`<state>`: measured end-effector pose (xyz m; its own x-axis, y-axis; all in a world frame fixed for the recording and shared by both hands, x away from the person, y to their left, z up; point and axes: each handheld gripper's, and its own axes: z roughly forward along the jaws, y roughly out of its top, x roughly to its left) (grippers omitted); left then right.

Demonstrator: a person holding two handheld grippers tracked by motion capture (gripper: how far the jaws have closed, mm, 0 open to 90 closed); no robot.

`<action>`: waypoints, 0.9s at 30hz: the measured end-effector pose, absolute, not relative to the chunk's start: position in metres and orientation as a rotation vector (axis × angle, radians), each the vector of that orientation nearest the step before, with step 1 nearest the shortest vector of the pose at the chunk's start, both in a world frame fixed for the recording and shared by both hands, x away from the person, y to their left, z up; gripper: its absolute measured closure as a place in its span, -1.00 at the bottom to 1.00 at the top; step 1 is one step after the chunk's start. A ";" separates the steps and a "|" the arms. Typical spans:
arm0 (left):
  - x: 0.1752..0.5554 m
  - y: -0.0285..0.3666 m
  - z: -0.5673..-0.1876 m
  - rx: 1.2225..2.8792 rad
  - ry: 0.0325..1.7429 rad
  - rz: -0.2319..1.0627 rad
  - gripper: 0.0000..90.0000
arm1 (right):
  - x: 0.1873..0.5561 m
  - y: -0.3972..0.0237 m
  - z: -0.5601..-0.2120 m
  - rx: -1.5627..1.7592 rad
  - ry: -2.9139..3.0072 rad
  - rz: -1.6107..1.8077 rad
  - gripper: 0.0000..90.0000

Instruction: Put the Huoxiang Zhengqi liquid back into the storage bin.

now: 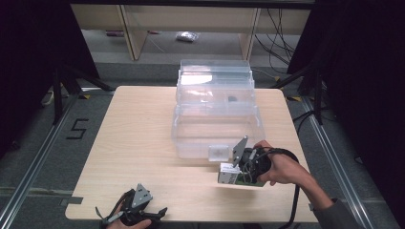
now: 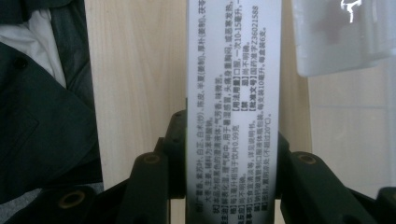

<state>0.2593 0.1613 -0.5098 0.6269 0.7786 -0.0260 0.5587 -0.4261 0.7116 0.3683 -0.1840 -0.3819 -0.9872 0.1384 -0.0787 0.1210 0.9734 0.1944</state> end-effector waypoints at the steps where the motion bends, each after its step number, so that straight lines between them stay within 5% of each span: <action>1: 0.259 0.161 -0.510 2.147 1.042 0.403 -0.67 | 0.370 -0.184 -0.377 0.198 3.032 0.303 0.44; 27: 0.259 0.161 -0.510 2.138 1.044 0.393 -0.67 | 0.397 -0.178 -0.320 0.157 3.018 0.316 0.44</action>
